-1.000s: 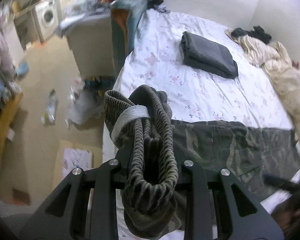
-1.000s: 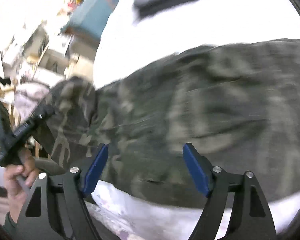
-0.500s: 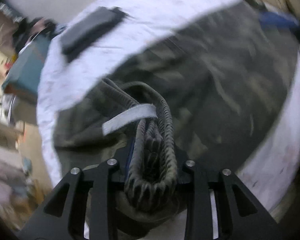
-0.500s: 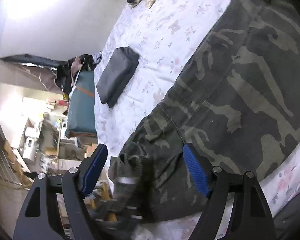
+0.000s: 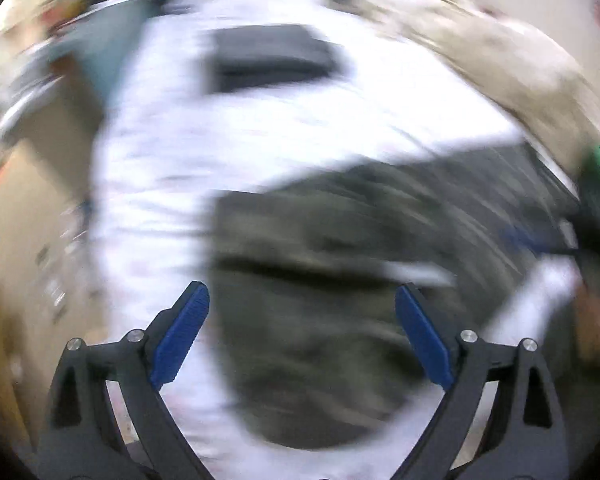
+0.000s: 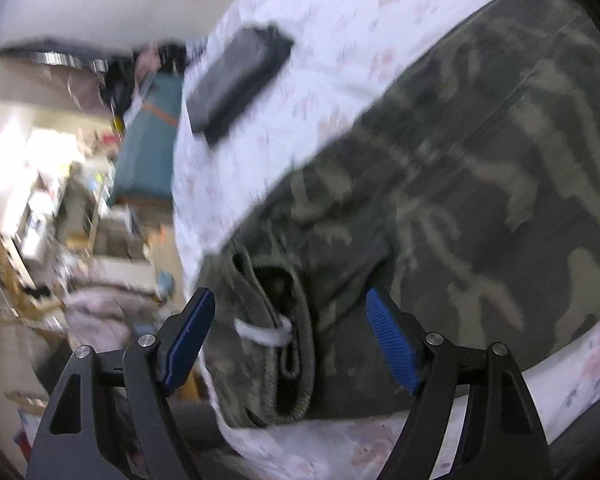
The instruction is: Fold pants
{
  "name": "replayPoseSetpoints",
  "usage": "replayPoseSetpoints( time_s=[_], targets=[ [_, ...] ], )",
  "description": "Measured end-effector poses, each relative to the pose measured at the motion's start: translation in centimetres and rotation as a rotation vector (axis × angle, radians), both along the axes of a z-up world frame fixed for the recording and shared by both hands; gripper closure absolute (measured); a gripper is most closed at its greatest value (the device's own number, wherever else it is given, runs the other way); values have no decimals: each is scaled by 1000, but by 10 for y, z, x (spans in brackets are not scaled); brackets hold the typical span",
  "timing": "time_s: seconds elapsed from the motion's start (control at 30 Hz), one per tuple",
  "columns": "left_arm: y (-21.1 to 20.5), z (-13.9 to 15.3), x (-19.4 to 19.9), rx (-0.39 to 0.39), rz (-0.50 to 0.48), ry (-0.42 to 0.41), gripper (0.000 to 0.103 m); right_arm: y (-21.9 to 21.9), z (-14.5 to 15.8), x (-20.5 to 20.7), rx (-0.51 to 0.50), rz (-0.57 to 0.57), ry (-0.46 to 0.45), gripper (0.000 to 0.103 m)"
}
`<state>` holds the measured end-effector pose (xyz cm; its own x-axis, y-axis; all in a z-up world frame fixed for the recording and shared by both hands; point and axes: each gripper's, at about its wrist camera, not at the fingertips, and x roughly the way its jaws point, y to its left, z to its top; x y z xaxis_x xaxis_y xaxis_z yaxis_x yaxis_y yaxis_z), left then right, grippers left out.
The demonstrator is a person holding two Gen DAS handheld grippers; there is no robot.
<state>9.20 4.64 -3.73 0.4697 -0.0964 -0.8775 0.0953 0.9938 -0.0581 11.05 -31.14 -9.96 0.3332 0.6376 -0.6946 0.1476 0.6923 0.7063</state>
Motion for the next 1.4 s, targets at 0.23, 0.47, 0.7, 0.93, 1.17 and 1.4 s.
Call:
replayPoseSetpoints(
  time_s=[0.23, 0.47, 0.7, 0.93, 1.17, 1.4],
  targets=[
    [68, -41, 18, -45, 351, 144, 11, 74, -18, 6, -212, 235, -1, 23],
    [66, -46, 9, -66, 337, 169, 11, 130, -8, 65, -300, 366, -122, 30],
    [81, -47, 14, -103, 397, 170, 11, 133, 18, 95, -277, 357, -280, 89],
    [86, -50, 15, -143, 418, 193, 11, 130, -15, 108, -409, 415, -163, 57],
    [77, -43, 17, -157, 397, 171, 11, 144, 30, 40, -319, 549, -196, 55],
    [53, -44, 22, -141, 339, 160, 11, 169, -48, 11, -743, 504, -163, 40]
  ],
)
